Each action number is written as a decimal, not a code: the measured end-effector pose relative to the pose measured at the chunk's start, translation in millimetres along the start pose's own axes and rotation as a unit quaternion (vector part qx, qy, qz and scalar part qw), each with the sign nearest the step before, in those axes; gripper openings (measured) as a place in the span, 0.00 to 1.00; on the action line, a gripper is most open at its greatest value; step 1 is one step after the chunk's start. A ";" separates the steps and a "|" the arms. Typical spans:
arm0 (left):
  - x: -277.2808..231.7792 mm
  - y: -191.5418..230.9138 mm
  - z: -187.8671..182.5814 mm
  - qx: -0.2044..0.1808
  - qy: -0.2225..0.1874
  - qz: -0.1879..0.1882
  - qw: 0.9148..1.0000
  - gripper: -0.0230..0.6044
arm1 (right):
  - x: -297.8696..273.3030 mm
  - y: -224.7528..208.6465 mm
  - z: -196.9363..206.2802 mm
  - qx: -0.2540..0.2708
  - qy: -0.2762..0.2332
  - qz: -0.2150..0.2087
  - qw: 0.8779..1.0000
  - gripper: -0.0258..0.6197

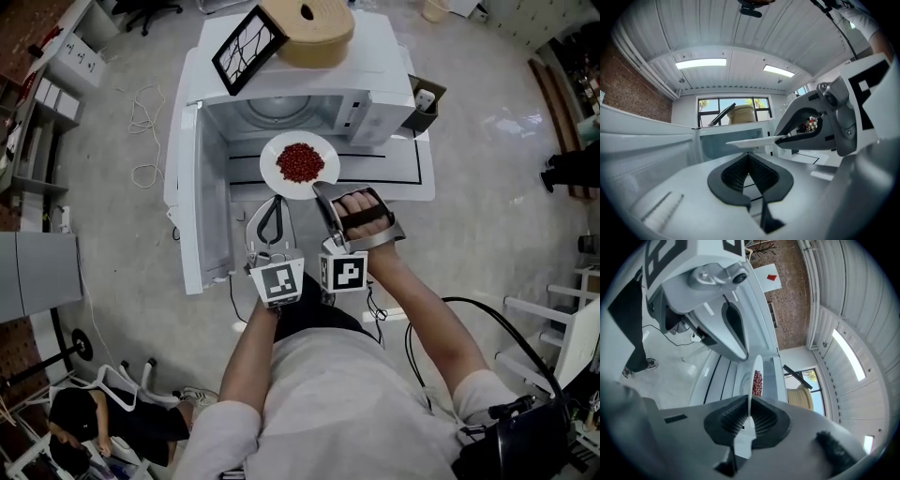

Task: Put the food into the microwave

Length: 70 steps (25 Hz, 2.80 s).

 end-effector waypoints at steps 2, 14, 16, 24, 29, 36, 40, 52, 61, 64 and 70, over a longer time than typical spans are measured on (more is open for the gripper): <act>-19.7 6.8 11.8 -0.006 0.004 -0.003 1.000 0.05 | -17.9 -8.7 1.5 0.000 0.003 0.002 1.000 0.07; -84.3 10.1 40.0 0.023 0.018 0.014 0.999 0.05 | -84.0 -20.7 12.0 0.008 0.031 -0.013 0.999 0.07; -87.7 10.8 44.6 0.033 0.027 0.015 0.999 0.05 | -90.5 -20.5 12.6 0.008 0.032 -0.019 0.999 0.07; -108.4 19.0 53.8 0.029 0.039 -0.003 0.999 0.05 | -131.4 -28.6 23.7 0.002 0.039 -0.039 0.998 0.08; -122.7 26.6 61.5 0.019 0.047 -0.022 0.998 0.05 | -158.5 -36.0 26.6 0.008 0.030 -0.052 0.998 0.08; -143.7 41.2 66.9 0.020 0.061 -0.048 0.997 0.05 | -195.5 -38.7 32.7 0.022 0.030 -0.065 0.997 0.08; -145.2 44.6 75.6 0.019 0.076 -0.059 0.995 0.05 | -215.8 -39.1 36.7 0.027 0.036 -0.074 0.996 0.08; -154.0 49.5 82.7 0.015 0.092 -0.077 0.993 0.05 | -254.1 -52.6 37.8 0.040 0.043 -0.073 0.996 0.08; -156.0 47.0 86.4 0.017 0.105 -0.076 0.991 0.05 | -276.3 -61.2 34.2 0.042 0.030 -0.072 0.996 0.08; -155.0 47.3 91.3 0.024 0.112 -0.074 0.991 0.05 | -274.7 -49.8 36.0 -0.010 0.024 -0.132 0.991 0.16; -155.9 51.0 99.7 0.043 0.126 -0.068 0.989 0.05 | -264.9 -40.6 29.2 -0.121 -0.002 -0.251 0.960 0.22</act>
Point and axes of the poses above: the fingertips, and each gripper's own axes: x backward along the fingers, y to its left, z out of its underside, the point moved 1 cm from there along x, backward along the fingers, and after that the axes turned 11 degrees about -z, right-handed, at the moved point
